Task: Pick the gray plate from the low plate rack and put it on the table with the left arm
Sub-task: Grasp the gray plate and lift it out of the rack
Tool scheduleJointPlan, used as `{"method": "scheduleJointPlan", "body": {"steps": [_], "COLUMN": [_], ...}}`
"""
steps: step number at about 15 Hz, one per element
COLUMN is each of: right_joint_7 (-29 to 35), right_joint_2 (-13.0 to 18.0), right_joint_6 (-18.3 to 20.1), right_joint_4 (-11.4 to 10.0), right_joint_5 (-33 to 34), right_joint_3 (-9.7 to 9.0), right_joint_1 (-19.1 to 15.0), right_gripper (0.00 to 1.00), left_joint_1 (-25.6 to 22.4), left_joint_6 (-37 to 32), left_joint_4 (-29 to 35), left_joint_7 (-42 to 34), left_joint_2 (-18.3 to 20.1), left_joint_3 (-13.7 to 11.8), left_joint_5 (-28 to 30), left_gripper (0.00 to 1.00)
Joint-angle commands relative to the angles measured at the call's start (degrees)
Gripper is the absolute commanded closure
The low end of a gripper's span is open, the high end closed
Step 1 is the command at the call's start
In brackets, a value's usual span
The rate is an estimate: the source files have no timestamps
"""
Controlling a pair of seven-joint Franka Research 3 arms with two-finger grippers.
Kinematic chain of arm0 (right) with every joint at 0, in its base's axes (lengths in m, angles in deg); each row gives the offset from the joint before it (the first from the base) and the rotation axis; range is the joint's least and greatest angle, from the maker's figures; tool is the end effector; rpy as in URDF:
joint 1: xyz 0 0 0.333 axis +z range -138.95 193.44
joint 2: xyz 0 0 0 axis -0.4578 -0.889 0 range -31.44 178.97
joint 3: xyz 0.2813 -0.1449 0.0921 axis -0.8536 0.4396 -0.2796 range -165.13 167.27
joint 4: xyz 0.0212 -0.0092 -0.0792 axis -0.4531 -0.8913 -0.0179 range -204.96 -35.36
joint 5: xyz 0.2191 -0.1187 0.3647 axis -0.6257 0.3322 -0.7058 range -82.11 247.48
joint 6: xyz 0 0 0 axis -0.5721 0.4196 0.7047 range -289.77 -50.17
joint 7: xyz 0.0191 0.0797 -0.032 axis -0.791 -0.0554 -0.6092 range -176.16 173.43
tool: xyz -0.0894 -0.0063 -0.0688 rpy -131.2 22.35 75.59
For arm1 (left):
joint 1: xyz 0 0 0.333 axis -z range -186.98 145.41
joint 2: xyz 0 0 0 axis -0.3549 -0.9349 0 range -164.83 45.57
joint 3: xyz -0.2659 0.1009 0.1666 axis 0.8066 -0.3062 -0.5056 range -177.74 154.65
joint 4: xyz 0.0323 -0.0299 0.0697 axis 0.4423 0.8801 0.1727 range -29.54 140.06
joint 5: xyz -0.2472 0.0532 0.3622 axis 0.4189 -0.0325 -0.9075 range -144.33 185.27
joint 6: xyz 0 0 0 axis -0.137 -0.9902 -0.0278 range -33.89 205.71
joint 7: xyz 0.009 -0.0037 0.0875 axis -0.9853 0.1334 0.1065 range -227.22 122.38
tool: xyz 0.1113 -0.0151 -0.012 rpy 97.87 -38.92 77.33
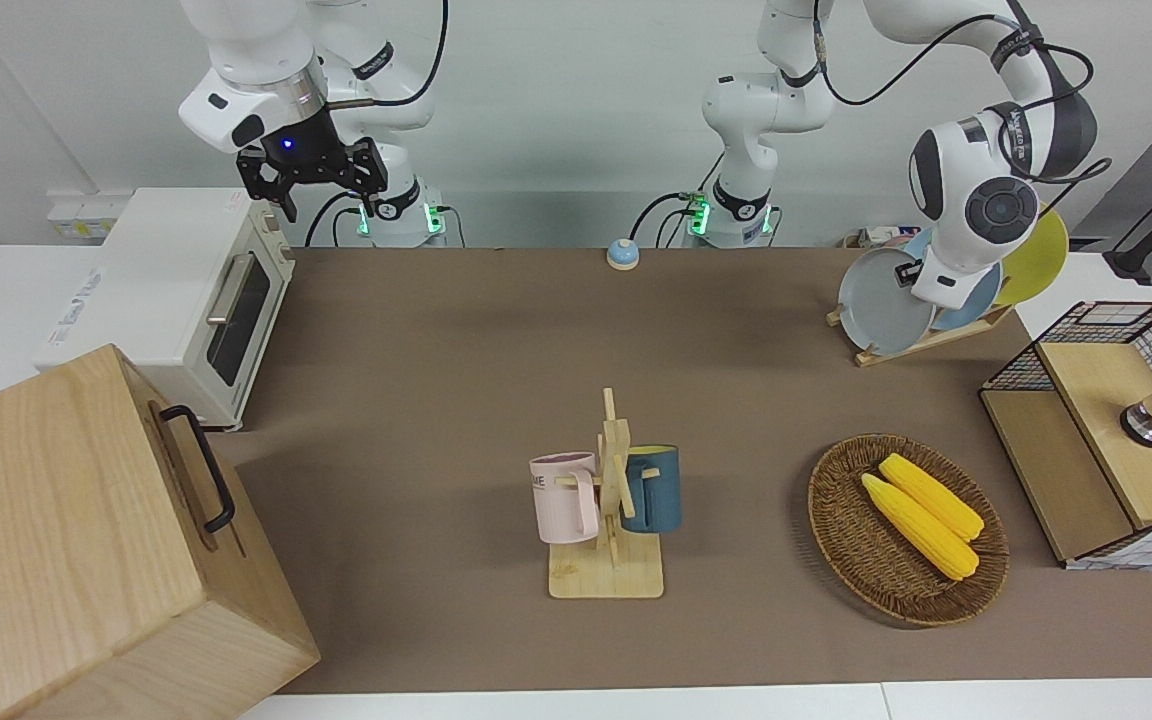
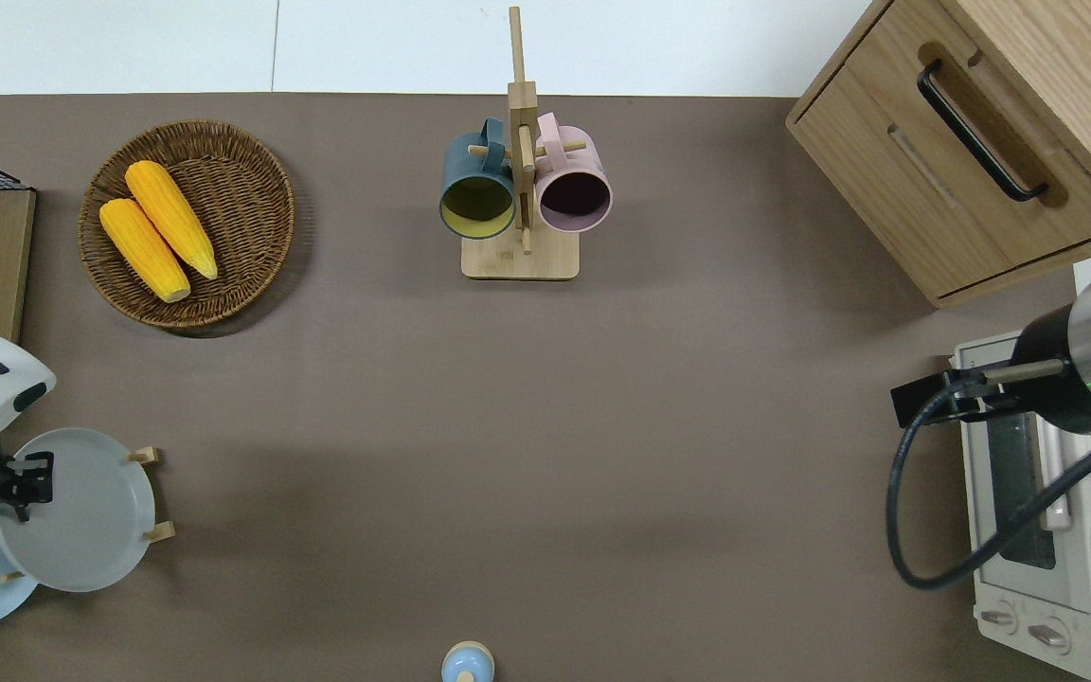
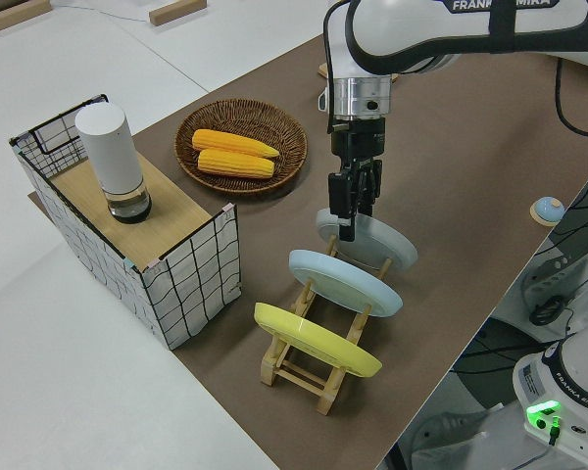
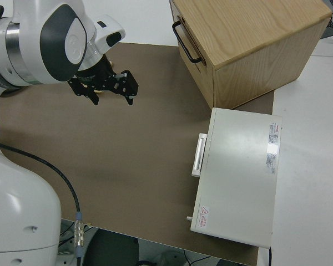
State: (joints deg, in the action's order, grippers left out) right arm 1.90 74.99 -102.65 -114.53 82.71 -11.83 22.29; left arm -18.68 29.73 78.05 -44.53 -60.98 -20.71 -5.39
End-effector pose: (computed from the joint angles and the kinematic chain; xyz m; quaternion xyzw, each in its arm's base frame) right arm 0.5679 0.0807 0.6639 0.9973 0.0405 -0.0604 0.0086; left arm 0.5393 0.1169 0.4174 -0.9457 -0.0767 0.2243 0.2222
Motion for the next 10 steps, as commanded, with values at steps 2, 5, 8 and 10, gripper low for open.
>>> {"method": "scheduleJointPlan", "body": {"steps": [2, 5, 8, 10], "right_joint_7": [-0.19, -0.19, -0.19, -0.19], "right_joint_2": [0.27, 0.27, 0.27, 0.27], "right_joint_6": [0.87, 0.87, 0.87, 0.87], "right_joint_4": [0.35, 0.35, 0.35, 0.35], "right_joint_5": [-0.2, -0.2, -0.2, -0.2], "right_joint_3": [-0.38, -0.38, -0.38, -0.38], "right_joint_1": [-0.85, -0.85, -0.76, -0.85], "right_gripper": [0.011, 0.011, 0.013, 0.013], "left_joint_1": [0.09, 0.18, 0.26, 0.62], "left_joint_6": [1.09, 1.0, 0.13, -0.49], "left_joint_4": [0.94, 0.86, 0.16, -2.03], "left_joint_7": [1.95, 1.95, 1.86, 1.25], "left_joint_2": [0.38, 0.47, 0.82, 1.08], "left_joint_3": [-0.06, -0.06, -0.06, 0.02], "left_joint_5": [2.22, 2.4, 2.31, 2.31], "left_gripper": [0.93, 1.0, 1.0, 1.0]}}
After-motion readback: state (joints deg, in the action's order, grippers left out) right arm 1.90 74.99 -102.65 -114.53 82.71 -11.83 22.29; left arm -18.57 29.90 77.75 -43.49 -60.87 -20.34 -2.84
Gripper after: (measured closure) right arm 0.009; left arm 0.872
